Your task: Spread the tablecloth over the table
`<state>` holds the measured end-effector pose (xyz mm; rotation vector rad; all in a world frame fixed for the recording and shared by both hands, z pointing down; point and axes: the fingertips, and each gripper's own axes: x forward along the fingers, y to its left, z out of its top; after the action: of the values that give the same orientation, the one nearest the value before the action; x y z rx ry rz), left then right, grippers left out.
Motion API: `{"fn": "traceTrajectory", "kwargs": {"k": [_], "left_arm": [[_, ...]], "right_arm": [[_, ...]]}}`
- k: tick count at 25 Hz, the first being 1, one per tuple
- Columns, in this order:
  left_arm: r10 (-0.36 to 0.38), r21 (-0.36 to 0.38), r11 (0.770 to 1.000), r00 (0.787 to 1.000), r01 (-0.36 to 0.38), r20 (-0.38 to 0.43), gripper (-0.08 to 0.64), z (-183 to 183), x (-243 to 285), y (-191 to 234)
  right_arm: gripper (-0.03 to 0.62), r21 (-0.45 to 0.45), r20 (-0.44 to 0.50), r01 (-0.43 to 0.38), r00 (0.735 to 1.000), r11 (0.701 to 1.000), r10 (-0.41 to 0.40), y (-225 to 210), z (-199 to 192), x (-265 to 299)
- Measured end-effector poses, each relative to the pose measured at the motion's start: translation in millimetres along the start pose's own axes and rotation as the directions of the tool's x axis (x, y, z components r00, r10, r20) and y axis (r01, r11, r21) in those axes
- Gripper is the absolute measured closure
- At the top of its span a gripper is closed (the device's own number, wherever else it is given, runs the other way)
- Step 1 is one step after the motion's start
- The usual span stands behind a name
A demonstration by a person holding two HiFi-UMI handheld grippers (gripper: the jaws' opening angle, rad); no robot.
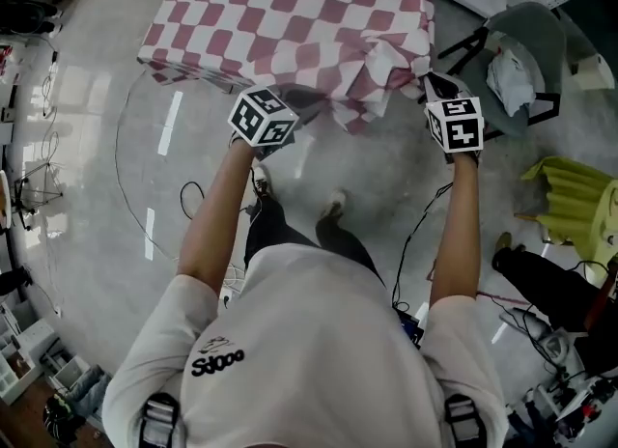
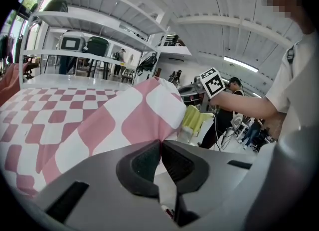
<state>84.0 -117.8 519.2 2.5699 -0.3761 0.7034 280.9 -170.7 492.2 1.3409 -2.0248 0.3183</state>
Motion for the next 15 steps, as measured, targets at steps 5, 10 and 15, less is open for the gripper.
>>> {"fn": "traceTrajectory", "kwargs": {"k": [5, 10, 15], "left_arm": [[-0.084, 0.005, 0.996, 0.996, 0.084, -0.024, 0.522, -14.0, 13.1, -43.4], [-0.081, -0.058, 0.995, 0.997, 0.081, 0.012, 0.529, -21.1, 7.2, -45.7], [-0.051, -0.077, 0.996, 0.998, 0.053, 0.02, 0.529, -29.3, 4.6, -44.2]], "right_arm": [[0.558, 0.057, 0.002, 0.034, 0.999, 0.998, -0.035, -11.8, -27.9, -4.0], [0.549, 0.126, 0.033, 0.049, 0.998, 0.991, -0.053, -0.7, -46.6, -11.8], [0.482, 0.164, 0.018, -0.071, 0.997, 0.984, 0.069, 49.8, -73.4, -8.0]]}}
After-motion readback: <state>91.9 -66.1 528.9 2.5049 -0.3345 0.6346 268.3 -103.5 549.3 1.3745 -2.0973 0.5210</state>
